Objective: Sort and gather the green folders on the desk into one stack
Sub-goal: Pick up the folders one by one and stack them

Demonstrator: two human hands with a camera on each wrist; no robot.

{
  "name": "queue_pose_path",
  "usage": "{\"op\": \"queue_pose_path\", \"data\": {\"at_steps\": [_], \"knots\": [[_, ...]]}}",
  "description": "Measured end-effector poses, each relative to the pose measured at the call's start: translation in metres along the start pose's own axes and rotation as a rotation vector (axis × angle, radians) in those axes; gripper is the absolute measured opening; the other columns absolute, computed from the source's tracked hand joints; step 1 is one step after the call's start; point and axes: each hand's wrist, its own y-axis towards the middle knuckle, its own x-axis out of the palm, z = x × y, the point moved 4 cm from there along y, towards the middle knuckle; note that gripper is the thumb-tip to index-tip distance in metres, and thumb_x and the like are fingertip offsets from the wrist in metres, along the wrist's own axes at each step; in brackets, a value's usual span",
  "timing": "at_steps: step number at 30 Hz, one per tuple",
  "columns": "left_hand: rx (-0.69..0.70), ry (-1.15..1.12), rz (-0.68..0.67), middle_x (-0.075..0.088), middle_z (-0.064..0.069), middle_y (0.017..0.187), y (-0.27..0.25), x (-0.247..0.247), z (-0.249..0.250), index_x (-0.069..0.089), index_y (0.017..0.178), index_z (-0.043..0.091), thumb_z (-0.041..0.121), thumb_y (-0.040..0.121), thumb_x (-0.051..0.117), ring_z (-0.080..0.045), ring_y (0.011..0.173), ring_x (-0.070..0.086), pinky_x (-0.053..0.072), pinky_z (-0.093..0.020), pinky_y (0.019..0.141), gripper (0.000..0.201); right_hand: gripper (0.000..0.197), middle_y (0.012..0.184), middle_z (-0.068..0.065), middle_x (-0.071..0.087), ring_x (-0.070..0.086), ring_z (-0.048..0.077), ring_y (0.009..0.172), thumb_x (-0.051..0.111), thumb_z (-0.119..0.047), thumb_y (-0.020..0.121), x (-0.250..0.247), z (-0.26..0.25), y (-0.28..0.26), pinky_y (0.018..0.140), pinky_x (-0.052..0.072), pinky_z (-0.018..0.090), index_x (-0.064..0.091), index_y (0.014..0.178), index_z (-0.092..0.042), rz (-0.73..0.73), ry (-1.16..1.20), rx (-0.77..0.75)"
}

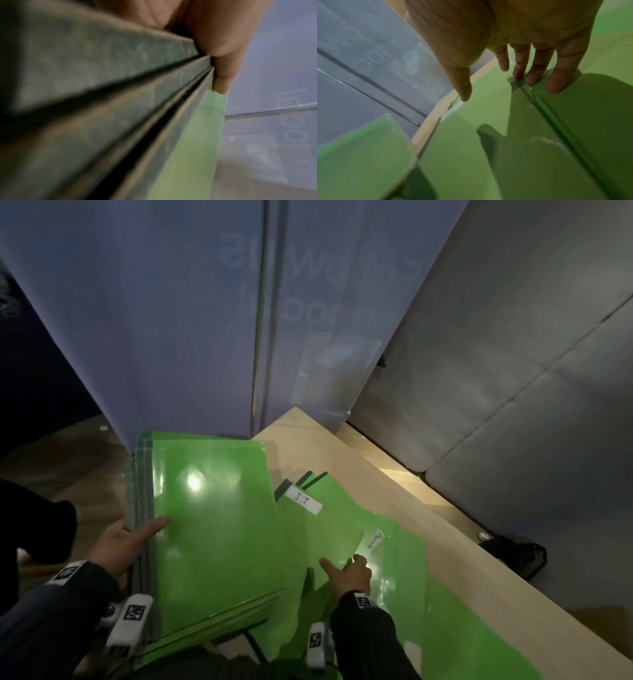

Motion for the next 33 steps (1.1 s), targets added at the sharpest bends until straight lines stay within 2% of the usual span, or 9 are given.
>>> {"op": "queue_pose_path", "data": {"at_steps": [4,7,10,15,17,20,24,28,33], "knots": [[-0.013,-0.029,0.031,0.058,-0.012,0.075,0.018,-0.026,-0.012,0.067,0.106,-0.011,0.02,0.089,0.07,-0.024,0.07,0.05,0.047,-0.025,0.059,0.035,0.131,0.137,0.014,0.04,0.051,0.04,0.123,0.084,-0.072,0.042,0.005,-0.003,0.001,0.097,0.052,0.049,0.022,0.145,-0.021,0.06,-0.232,0.046],[-0.057,-0.086,0.074,0.063,-0.017,0.076,0.03,-0.042,-0.023,0.068,0.098,-0.008,0.03,0.082,0.077,-0.028,0.071,0.057,0.055,-0.031,0.065,0.042,0.14,0.143,0.014,0.027,0.043,0.045,0.127,0.089,-0.061,0.05,0.015,-0.011,-0.002,0.095,0.049,0.051,0.0,0.153,-0.029,0.072,-0.313,0.083],[-0.103,-0.127,0.084,0.066,-0.018,0.073,0.032,-0.05,-0.027,0.069,0.096,-0.002,0.036,0.077,0.081,-0.03,0.072,0.062,0.055,-0.051,0.082,0.044,0.144,0.143,0.017,0.025,0.054,0.044,0.119,0.092,-0.046,0.056,0.014,-0.012,0.004,0.093,0.053,0.047,-0.014,0.153,-0.032,0.053,-0.321,0.069],[-0.119,-0.132,0.123,0.066,-0.018,0.071,0.032,-0.055,-0.034,0.07,0.093,-0.002,0.044,0.073,0.082,-0.031,0.071,0.062,0.054,-0.056,0.082,0.051,0.108,0.134,0.021,0.036,0.058,0.038,0.11,0.087,-0.021,0.066,0.008,-0.008,0.001,0.092,0.056,0.044,0.015,0.147,-0.018,0.058,-0.156,0.141],[-0.127,-0.143,0.133,0.067,-0.018,0.072,0.038,-0.059,-0.048,0.071,0.091,0.001,0.052,0.065,0.084,-0.031,0.073,0.064,0.054,-0.06,0.084,0.059,0.102,0.134,0.018,0.036,0.054,0.041,0.115,0.085,-0.029,0.067,0.011,-0.007,-0.005,0.097,0.053,0.047,0.019,0.144,-0.018,0.078,-0.164,0.134],[-0.167,-0.18,0.132,0.063,-0.014,0.067,0.04,-0.058,-0.057,0.07,0.086,0.006,0.061,0.053,0.087,-0.027,0.071,0.061,0.053,-0.054,0.079,0.066,0.132,0.145,0.017,0.028,0.041,0.047,0.131,0.087,-0.059,0.057,0.022,-0.004,-0.016,0.102,0.045,0.053,0.002,0.152,-0.023,0.05,-0.284,0.137],[-0.144,-0.187,0.119,0.063,-0.013,0.071,0.029,-0.052,-0.041,0.07,0.092,0.006,0.044,0.073,0.081,-0.025,0.071,0.059,0.051,-0.051,0.084,0.044,0.145,0.145,0.014,0.022,0.047,0.047,0.125,0.086,-0.061,0.055,0.035,0.0,-0.021,0.097,0.051,0.053,-0.015,0.154,-0.031,0.04,-0.345,0.082],[-0.11,-0.145,0.128,0.063,-0.013,0.07,0.024,-0.052,-0.029,0.069,0.091,0.002,0.037,0.082,0.076,-0.026,0.066,0.057,0.047,-0.038,0.076,0.037,0.134,0.139,0.02,0.032,0.059,0.04,0.113,0.092,-0.035,0.06,0.036,0.002,-0.025,0.091,0.054,0.045,-0.002,0.154,-0.024,0.04,-0.101,0.123],[-0.049,-0.104,0.135,0.059,-0.007,0.058,0.026,-0.051,-0.012,0.066,0.093,0.003,0.03,0.088,0.072,-0.022,0.055,0.054,0.044,-0.035,0.071,0.028,0.078,0.141,0.021,0.053,0.056,0.038,0.119,0.08,-0.019,0.078,-0.003,0.011,-0.025,0.104,0.049,0.047,0.04,0.143,-0.002,0.045,0.299,0.133]]}}
